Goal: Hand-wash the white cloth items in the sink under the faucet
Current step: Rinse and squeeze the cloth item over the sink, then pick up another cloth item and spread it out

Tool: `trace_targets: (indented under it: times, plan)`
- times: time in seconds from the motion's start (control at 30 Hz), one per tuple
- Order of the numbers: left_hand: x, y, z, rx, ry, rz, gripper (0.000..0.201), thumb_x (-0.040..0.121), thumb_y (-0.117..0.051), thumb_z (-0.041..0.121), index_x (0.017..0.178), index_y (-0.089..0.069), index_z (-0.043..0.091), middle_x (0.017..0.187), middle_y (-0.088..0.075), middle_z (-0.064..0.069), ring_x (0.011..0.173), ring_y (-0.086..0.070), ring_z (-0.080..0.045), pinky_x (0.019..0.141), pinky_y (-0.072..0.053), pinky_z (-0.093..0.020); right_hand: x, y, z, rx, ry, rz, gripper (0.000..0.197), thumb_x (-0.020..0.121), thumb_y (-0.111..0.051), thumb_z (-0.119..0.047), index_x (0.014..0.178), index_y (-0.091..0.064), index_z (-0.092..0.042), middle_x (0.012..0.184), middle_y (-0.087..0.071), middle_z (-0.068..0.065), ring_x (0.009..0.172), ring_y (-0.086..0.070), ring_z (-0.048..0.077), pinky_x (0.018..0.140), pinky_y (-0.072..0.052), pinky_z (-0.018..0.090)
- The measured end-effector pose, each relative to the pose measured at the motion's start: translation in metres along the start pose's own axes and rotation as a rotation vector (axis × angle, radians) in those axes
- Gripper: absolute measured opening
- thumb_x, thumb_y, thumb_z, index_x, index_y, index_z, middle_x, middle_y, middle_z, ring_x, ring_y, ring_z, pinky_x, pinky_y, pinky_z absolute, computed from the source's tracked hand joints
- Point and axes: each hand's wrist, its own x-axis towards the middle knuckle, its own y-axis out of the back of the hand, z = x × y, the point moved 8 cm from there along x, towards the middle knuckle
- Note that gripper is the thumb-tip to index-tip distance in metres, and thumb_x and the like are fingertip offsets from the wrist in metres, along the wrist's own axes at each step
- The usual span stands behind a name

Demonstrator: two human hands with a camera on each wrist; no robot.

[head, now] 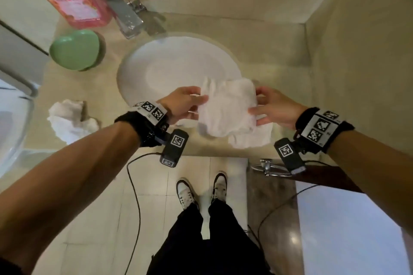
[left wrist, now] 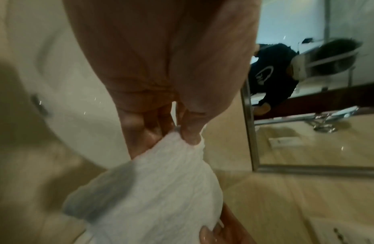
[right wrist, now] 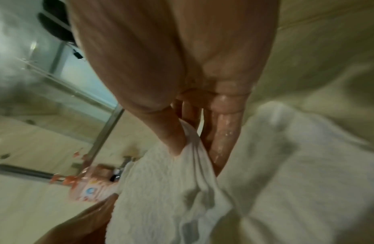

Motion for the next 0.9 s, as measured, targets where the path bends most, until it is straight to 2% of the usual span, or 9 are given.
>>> trace_targets:
  times: [0.1,0.23,0.3,0.4,0.47,0.57,0.67,0.77,0.9]
  plan:
    - [0.020,-0.036,-0.021,0.052,0.060,-0.010,0.007,0.097,-0.060,0.013,0.092,-0.055,0.010,0.072,-0.067,0.001,0.058,-0.063,-0.011,0.058,-0.057,-0.027,-0.004,0.030,0.044,-0.030,-0.054,0.091,0.045,0.089,-0.067,0.005,0.128,-0.053,-0.009,0.114,-0.067,0.016,0.093,-0.072,0.026,0.072,-0.063,0.038]
    - [0.056,-0.058,-0.045,0.201,0.110,0.064,0.031,0.092,-0.068,0.020,0.115,-0.059,0.001,0.086,-0.068,-0.018,0.060,-0.062,-0.022,0.062,-0.057,-0.036,0.007,0.061,0.091,-0.010,-0.140,0.179,0.045,0.086,-0.072,0.005,0.127,-0.055,-0.005,0.119,-0.063,0.018,0.099,-0.068,0.027,0.071,-0.062,0.034]
    - [0.073,-0.062,-0.054,0.258,0.115,0.104,0.037,0.088,-0.073,0.023,0.116,-0.061,0.003,0.084,-0.071,-0.019,0.055,-0.059,-0.021,0.062,-0.056,-0.033,0.015,0.069,0.108,-0.029,-0.170,0.228,0.040,0.082,-0.076,0.004,0.115,-0.057,-0.006,0.115,-0.065,0.015,0.099,-0.069,0.029,0.072,-0.063,0.038]
    - [0.090,-0.062,-0.064,0.379,0.119,0.156,0.038,0.084,-0.076,0.030,0.112,-0.062,0.009,0.095,-0.074,-0.010,0.066,-0.069,-0.023,0.075,-0.061,-0.035,0.025,0.075,0.121,-0.161,-0.169,0.275,0.033,0.076,-0.082,0.001,0.094,-0.056,-0.009,0.099,-0.069,0.013,0.081,-0.071,0.027,0.060,-0.062,0.035]
    - [0.094,-0.062,-0.064,0.455,0.111,0.169,0.036,0.083,-0.077,0.034,0.109,-0.061,0.015,0.098,-0.073,-0.004,0.072,-0.072,-0.018,0.073,-0.061,-0.031,0.030,0.075,0.118,-0.299,-0.175,0.236,0.033,0.073,-0.084,-0.006,0.087,-0.056,-0.011,0.090,-0.069,0.013,0.076,-0.069,0.027,0.064,-0.061,0.040]
    - [0.088,-0.060,-0.057,0.490,0.140,0.115,0.042,0.084,-0.074,0.043,0.111,-0.056,0.016,0.097,-0.072,-0.004,0.080,-0.073,-0.020,0.079,-0.060,-0.035,0.034,0.082,0.088,-0.626,-0.142,0.209,0.029,0.069,-0.082,-0.018,0.076,-0.054,-0.018,0.072,-0.060,0.000,0.066,-0.055,0.019,0.056,-0.044,0.029]
    - [0.070,-0.032,-0.037,0.429,0.130,0.104,0.031,0.093,-0.066,0.032,0.113,-0.058,0.010,0.101,-0.068,-0.007,0.083,-0.070,-0.021,0.074,-0.061,-0.035,0.044,0.063,0.029,-0.619,0.032,0.196,0.021,0.073,-0.075,-0.020,0.069,-0.055,-0.019,0.064,-0.056,-0.005,0.059,-0.051,0.013,0.056,-0.043,0.027]
    - [0.030,0.025,-0.013,0.430,0.056,0.169,0.011,0.096,-0.061,0.024,0.102,-0.062,0.016,0.099,-0.070,-0.004,0.077,-0.070,-0.015,0.063,-0.056,-0.026,0.060,0.000,-0.036,-0.590,0.237,0.066,0.016,0.077,-0.074,-0.022,0.071,-0.059,-0.023,0.064,-0.060,-0.008,0.053,-0.054,0.007,0.055,-0.047,0.026]
    - [-0.047,0.138,-0.005,0.561,0.038,0.441,0.010,0.093,-0.059,0.019,0.103,-0.061,0.019,0.103,-0.069,-0.002,0.085,-0.069,-0.018,0.077,-0.055,-0.033,0.078,-0.122,-0.104,-0.646,0.424,-0.125,0.011,0.080,-0.071,-0.024,0.077,-0.061,-0.028,0.073,-0.064,-0.010,0.059,-0.056,-0.001,0.058,-0.043,0.018]
